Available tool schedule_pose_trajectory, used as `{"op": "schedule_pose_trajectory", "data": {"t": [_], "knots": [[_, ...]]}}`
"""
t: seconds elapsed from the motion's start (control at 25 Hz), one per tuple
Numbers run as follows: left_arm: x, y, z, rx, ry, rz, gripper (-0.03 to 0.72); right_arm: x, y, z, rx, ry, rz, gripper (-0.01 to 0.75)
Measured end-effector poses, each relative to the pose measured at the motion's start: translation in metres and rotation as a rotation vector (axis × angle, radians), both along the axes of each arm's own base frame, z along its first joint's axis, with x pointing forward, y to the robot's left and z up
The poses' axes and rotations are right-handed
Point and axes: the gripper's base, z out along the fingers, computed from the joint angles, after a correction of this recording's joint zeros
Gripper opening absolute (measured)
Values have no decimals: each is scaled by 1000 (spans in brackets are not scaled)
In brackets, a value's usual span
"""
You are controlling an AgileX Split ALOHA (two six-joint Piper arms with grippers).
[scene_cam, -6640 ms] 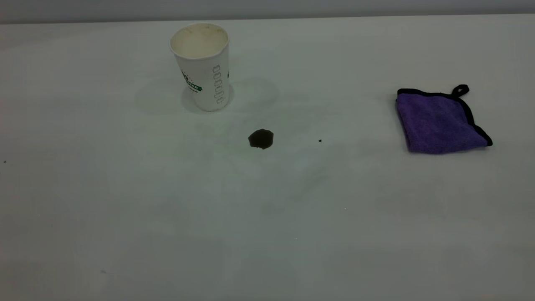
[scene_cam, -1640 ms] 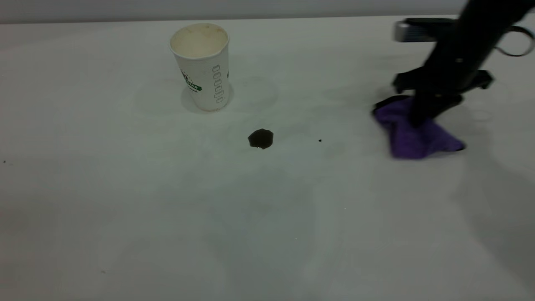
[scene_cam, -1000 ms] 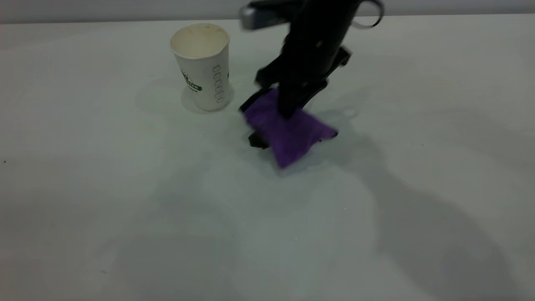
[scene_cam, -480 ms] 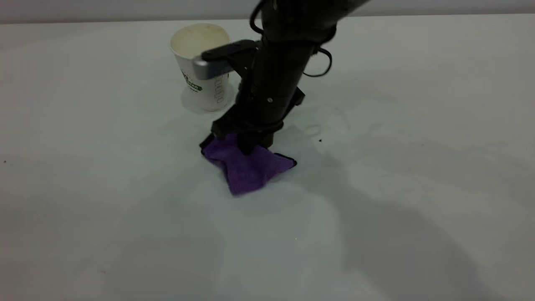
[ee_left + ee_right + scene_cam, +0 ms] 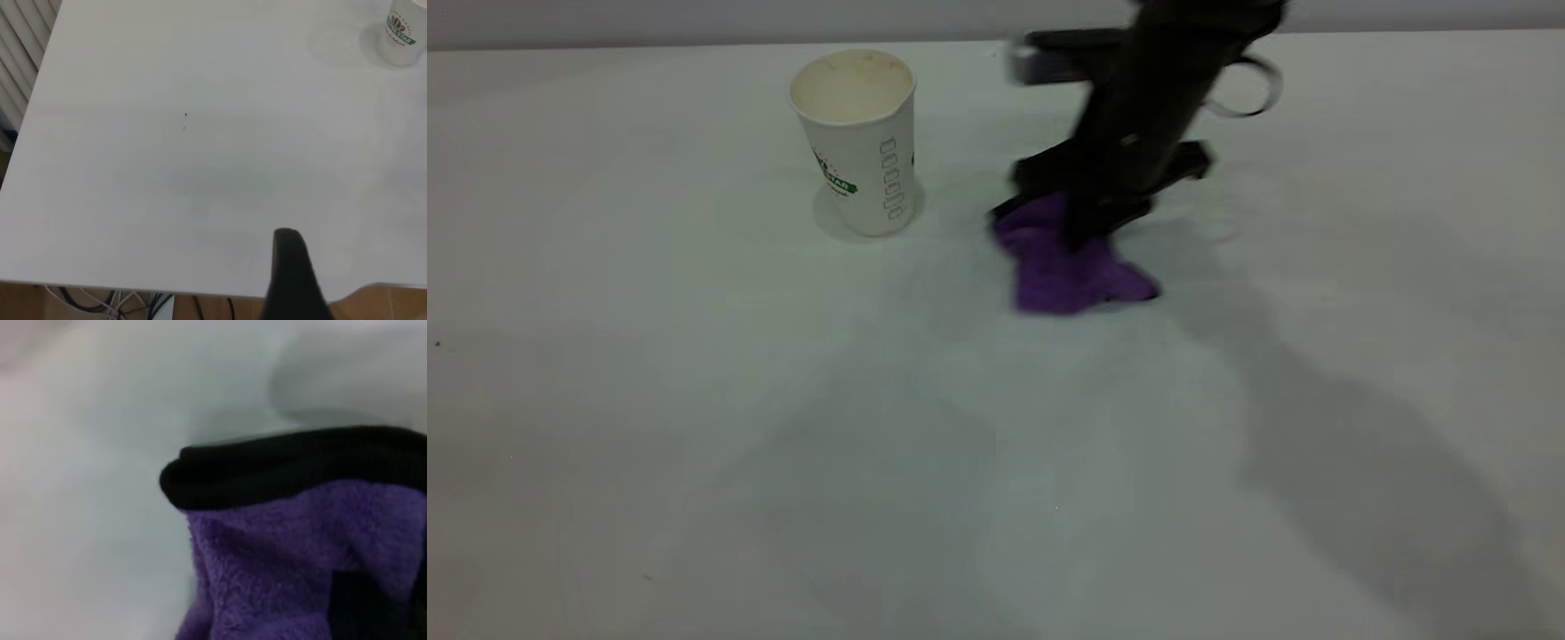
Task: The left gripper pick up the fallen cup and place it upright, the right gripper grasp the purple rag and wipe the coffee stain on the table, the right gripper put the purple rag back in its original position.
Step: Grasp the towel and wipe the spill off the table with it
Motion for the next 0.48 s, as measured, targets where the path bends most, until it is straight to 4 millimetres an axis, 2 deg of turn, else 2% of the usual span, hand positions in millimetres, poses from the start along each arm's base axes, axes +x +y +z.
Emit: {"op": "schedule_pose_trajectory", "data": {"t": [0.36,0.48], "knots": [[0,0,0,0,0,0,559,23,-121,2,-131,156,-215,69],[0,0,0,0,0,0,559,25,-158,4,-136,197,-285,126]]}}
